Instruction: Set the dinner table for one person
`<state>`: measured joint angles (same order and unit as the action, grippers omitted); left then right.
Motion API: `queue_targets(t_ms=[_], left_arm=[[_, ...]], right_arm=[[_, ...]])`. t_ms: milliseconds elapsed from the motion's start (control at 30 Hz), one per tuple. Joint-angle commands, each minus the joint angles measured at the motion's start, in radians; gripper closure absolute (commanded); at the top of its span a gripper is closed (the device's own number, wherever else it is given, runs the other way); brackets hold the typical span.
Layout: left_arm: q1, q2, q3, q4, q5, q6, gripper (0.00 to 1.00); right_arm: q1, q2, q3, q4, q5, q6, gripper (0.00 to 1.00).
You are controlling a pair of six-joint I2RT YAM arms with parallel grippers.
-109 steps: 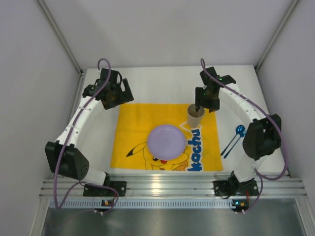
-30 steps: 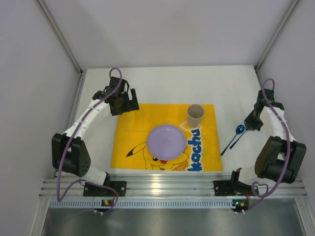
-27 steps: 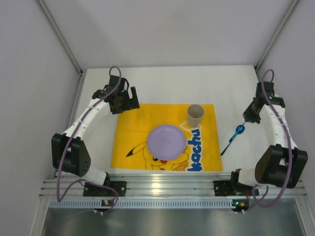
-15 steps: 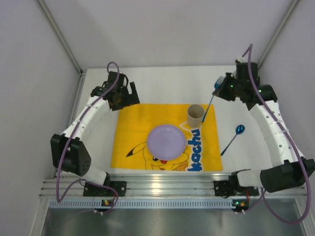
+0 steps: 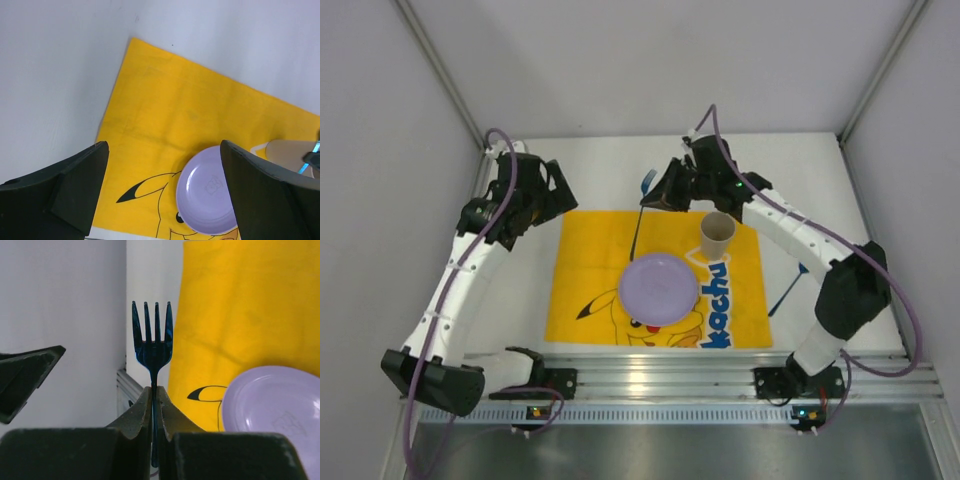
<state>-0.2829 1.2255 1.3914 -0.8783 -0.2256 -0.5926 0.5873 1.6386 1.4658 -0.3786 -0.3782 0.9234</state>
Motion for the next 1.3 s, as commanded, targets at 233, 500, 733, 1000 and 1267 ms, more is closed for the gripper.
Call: queue_targets(t_ms=[233, 500, 733, 1000, 1267], left_arm=[[-0.001, -0.152, 0.012, -0.126, -0.1, -0.053, 0.02], [-0.001, -0.198, 0.018, -0.16, -0.086, -0.056, 0.02], [-0.001, -0.231, 0.003, -0.18, -0.067, -0.049, 0.02], [-0.001, -0.241, 0.015, -0.194, -0.063, -0.021, 0.02], [-0.001, -0.239, 0.003, -0.185, -0.037, -0.012, 0.02]], right_arm=[[0.219, 0.265, 0.151, 0.072, -0.001, 0.204, 1.0], [0.307, 0.375, 0.117, 0.044, 0.042, 0.224, 1.0], [0.367, 0.49, 0.223, -0.066, 0.166, 0.134, 1.0], [0.399, 0.572, 0.271, -0.117, 0.208, 0.097, 1.0], [0.399, 0.615, 0.341, -0.108, 0.194, 0.015, 0.82]])
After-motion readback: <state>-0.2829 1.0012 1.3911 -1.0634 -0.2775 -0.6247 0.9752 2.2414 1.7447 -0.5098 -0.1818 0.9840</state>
